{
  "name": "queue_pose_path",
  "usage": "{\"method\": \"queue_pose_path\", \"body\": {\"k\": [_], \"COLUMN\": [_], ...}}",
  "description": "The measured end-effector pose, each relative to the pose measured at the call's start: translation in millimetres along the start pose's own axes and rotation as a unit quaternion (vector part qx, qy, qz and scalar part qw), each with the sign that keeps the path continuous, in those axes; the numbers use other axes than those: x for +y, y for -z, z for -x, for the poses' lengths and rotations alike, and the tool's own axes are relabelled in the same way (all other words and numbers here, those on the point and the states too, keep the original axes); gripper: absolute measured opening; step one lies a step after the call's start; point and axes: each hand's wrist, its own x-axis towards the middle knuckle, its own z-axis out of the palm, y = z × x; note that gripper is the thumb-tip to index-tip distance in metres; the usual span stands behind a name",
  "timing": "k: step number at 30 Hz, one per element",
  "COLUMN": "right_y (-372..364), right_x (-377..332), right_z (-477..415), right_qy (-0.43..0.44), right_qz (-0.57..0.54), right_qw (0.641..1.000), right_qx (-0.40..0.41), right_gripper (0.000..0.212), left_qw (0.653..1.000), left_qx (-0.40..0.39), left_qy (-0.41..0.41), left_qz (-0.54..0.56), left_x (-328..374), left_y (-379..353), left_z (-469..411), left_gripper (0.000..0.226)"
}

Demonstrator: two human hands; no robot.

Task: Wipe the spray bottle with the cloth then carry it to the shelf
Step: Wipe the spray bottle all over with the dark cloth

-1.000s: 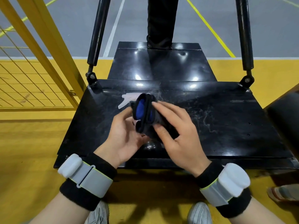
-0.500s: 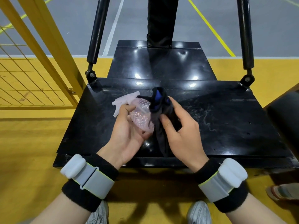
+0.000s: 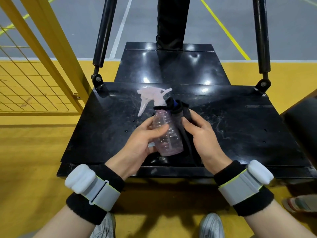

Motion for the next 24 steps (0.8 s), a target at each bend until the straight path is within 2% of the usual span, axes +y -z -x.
{"method": "queue_pose_path", "body": {"k": [4, 6, 8, 11, 13, 14, 16, 18, 21, 24], "right_y": [2, 2, -2, -13, -18, -19, -20, -23, -25, -23], "right_x": [5, 12, 17, 20, 19, 19, 23, 26, 26, 17], "right_z": [-3, -3, 0, 9, 15, 17, 20, 22, 22, 16], "right_qy": [-0.076, -0.118, -0.117, -0.02, 0.076, 0.129, 0.212, 0.228, 0.185, 0.075], "right_qz": [0.021, 0.017, 0.023, 0.055, 0.106, 0.158, 0.275, 0.322, 0.288, 0.123], "right_qw": [0.997, 0.993, 0.993, 0.998, 0.991, 0.979, 0.938, 0.919, 0.939, 0.989], "right_qx": [0.012, 0.012, 0.023, 0.027, 0.018, 0.017, 0.015, 0.014, 0.027, 0.034], "right_gripper": [0.029, 0.03, 0.027, 0.025, 0.032, 0.037, 0.046, 0.049, 0.046, 0.034], "left_qw": [1.0, 0.999, 0.999, 0.999, 0.995, 0.993, 0.99, 0.991, 0.991, 0.991], "left_qx": [-0.018, -0.031, -0.034, 0.006, 0.037, 0.054, 0.082, 0.099, 0.104, 0.105], "left_qy": [0.006, 0.013, 0.011, -0.006, -0.01, -0.006, 0.005, 0.011, 0.026, 0.033], "left_qz": [0.012, 0.013, 0.011, 0.044, 0.089, 0.109, 0.113, 0.087, 0.078, 0.077], "left_x": [-8, -11, -13, -15, -14, -13, -13, -15, -17, -20], "left_y": [2, 0, -3, -2, 1, 3, 6, 7, 5, 3], "left_z": [-2, -2, -2, -3, -7, -9, -11, -10, -5, -5], "left_gripper": [0.038, 0.038, 0.041, 0.048, 0.029, 0.02, 0.026, 0.035, 0.041, 0.038]}}
